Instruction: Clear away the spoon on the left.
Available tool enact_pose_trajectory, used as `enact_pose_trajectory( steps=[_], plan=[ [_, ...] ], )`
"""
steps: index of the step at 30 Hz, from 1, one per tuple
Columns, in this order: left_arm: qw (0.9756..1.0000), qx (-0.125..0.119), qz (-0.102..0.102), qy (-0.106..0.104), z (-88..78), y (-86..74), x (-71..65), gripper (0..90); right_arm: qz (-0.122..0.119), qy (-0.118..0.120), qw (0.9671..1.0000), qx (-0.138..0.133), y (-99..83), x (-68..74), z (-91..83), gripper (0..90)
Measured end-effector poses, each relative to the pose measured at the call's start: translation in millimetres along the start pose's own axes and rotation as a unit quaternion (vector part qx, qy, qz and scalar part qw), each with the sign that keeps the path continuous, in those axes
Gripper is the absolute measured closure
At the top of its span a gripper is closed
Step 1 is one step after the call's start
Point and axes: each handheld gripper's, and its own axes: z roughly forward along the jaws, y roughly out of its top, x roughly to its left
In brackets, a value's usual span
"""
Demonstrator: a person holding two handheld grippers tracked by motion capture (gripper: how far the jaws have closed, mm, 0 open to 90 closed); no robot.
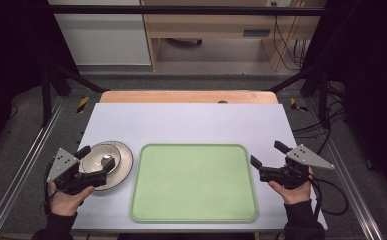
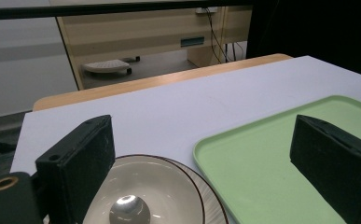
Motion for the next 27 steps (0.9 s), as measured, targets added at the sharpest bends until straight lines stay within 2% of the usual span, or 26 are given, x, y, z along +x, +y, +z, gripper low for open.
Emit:
enact_pose_trajectory(
  steps=[6,9,10,14,19,22,27],
  plan=[
    [0.9999,-0.008,-0.009,-0.007,-11.2,0.1,7.7,5.8,-0.005,0.004,1.0,0.001,0.7,1.0,-2.3,5.0],
    [0.9999,-0.008,-0.005,-0.01,-16.1,-0.6,9.9,5.1,-0.009,0.008,0.9999,0.004,0.5,1.4,-2.6,6.7],
    [0.9999,-0.006,0.0,-0.01,-20.2,-1.3,11.4,5.0,-0.008,0.008,0.9999,0.008,0.6,1.4,-2.6,6.8],
    [1.0,0.0,0.001,-0.009,-25.1,-4.2,14.2,4.5,-0.003,0.013,0.9998,0.018,-0.6,2.0,-2.8,7.8],
    [0.9997,0.022,0.005,-0.005,-33.5,-14.3,21.1,4.7,-0.005,0.01,0.9995,0.031,-2.0,2.6,-0.3,6.7],
    [0.9995,0.027,0.001,-0.013,-39.7,-19.5,23.5,4.6,-0.004,0.01,0.9994,0.034,-2.8,3.0,0.7,6.8],
    [0.9993,0.032,0.006,-0.018,-47.9,-26.3,25.7,3.5,0.001,0.012,0.9991,0.042,-3.9,4.1,1.9,7.2]
  ],
)
